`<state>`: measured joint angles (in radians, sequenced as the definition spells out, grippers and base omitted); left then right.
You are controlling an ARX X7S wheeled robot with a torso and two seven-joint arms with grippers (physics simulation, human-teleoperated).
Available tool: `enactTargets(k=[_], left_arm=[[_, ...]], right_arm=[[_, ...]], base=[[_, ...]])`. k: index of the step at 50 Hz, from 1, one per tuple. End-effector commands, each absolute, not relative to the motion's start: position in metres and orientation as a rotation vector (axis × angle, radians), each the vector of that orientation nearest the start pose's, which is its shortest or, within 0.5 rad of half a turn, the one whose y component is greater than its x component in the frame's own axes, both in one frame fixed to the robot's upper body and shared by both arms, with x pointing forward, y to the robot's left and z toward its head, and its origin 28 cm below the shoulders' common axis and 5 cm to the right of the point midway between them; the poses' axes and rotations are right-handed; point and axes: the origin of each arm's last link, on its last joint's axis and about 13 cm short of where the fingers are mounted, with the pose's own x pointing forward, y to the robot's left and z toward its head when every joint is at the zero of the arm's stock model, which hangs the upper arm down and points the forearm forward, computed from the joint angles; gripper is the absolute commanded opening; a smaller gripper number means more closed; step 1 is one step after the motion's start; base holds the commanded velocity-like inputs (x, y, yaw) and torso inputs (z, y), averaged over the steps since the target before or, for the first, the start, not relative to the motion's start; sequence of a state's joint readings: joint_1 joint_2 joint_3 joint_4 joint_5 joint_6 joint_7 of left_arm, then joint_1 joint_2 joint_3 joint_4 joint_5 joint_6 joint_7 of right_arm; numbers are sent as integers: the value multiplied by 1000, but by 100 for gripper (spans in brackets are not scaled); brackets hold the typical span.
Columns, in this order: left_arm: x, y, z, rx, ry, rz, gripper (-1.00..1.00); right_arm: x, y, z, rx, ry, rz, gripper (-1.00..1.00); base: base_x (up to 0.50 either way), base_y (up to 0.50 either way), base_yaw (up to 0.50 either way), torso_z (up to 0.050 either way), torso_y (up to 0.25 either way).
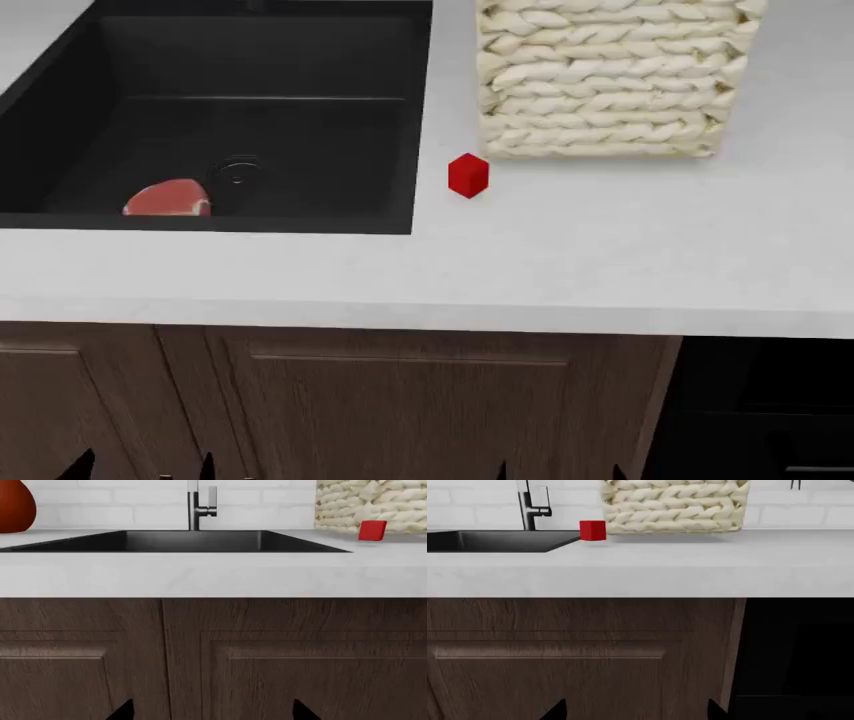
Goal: Turn the sink spout to the right.
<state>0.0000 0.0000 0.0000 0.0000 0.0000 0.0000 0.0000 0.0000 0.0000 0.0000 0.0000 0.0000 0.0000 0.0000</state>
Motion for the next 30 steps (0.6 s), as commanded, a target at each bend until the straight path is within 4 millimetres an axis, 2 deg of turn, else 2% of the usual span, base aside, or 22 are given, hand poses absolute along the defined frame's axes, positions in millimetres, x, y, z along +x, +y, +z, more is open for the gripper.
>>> enactTargets(k=[1, 5, 22, 30], left_arm=[[209, 206, 14, 0, 0, 0, 100], [210, 204, 13, 54, -20, -10, 100], [206, 205, 15, -15, -55, -89, 100], [205, 204, 16, -16, -54, -119, 100]], right_arm=[[210, -96, 13, 0, 0, 0, 100], [210, -97, 11, -26, -3, -17, 100], [210, -98, 12, -51, -23, -34, 100], [210, -98, 14, -54, -30, -35, 100]], base=[[0, 0, 0, 0, 0], [0, 0, 0, 0, 0], [0, 0, 0, 0, 0], [0, 0, 0, 44, 0]])
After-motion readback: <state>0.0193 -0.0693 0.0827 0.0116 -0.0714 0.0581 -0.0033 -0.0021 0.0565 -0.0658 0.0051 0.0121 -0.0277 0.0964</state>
